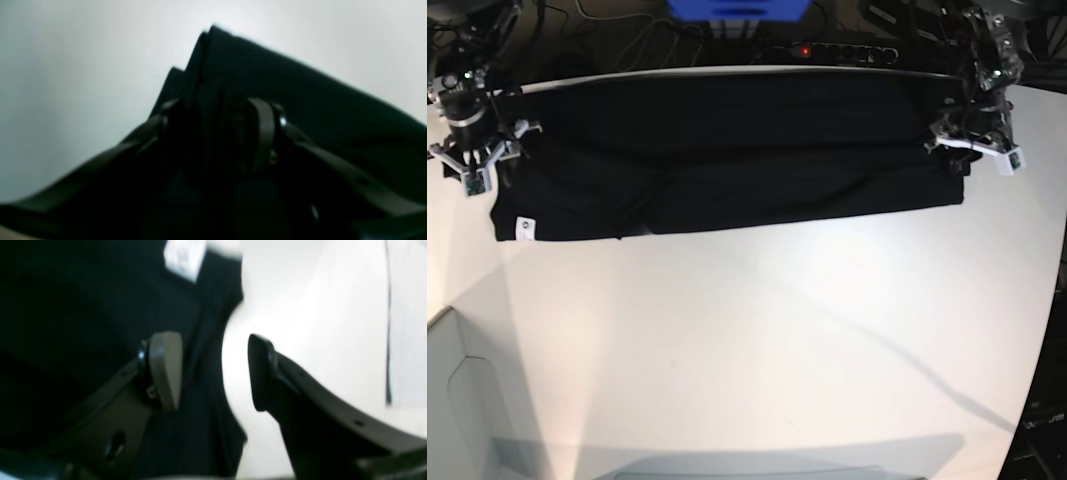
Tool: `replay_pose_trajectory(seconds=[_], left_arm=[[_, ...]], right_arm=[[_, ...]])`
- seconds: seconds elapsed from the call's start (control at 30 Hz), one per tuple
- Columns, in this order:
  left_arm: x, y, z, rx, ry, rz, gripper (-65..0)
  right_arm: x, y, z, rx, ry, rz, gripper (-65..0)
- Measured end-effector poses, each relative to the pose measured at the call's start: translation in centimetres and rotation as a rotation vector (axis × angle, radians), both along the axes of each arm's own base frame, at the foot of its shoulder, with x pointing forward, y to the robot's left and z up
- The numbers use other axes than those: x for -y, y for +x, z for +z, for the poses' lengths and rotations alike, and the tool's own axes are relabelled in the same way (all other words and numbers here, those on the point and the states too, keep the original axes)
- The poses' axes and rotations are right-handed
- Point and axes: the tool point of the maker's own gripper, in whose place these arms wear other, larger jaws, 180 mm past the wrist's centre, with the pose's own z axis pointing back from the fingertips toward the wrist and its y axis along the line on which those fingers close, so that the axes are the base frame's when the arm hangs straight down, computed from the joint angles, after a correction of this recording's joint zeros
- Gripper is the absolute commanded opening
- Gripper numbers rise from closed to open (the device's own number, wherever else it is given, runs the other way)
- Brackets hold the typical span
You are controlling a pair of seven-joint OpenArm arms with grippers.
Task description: Fold the T-shirt properly
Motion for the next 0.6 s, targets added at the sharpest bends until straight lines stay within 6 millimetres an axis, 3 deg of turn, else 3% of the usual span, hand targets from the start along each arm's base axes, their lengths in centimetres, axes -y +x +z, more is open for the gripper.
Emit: replay_pose_trajectory(seconds=[0.13, 0.27, 0.37, 0.6], left_arm=[[0.0, 0.0, 1.0, 0.019, 0.006, -0.001, -36.6], [-1.1, -0.4, 1.1, 0.015, 0.028, 0.022, -36.3], [-1.2, 0.0, 0.9, 0.015, 0.019, 0.028, -36.3], [-1.6, -0.7, -0.7, -0.023, 0.003, 0.050, -36.2]], right_arm=[[-1.7, 0.7, -0.5, -0.006, 0.020, 0.023, -32.4], [-5.3, 3.3, -0.6, 0.034, 0.081, 0.119, -32.3], [-7.5, 4.4, -2.0, 0.014, 0.137, 0.166, -32.3], [-9.7, 5.8, -4.6, -0.045, 0.188, 0.218, -32.3]])
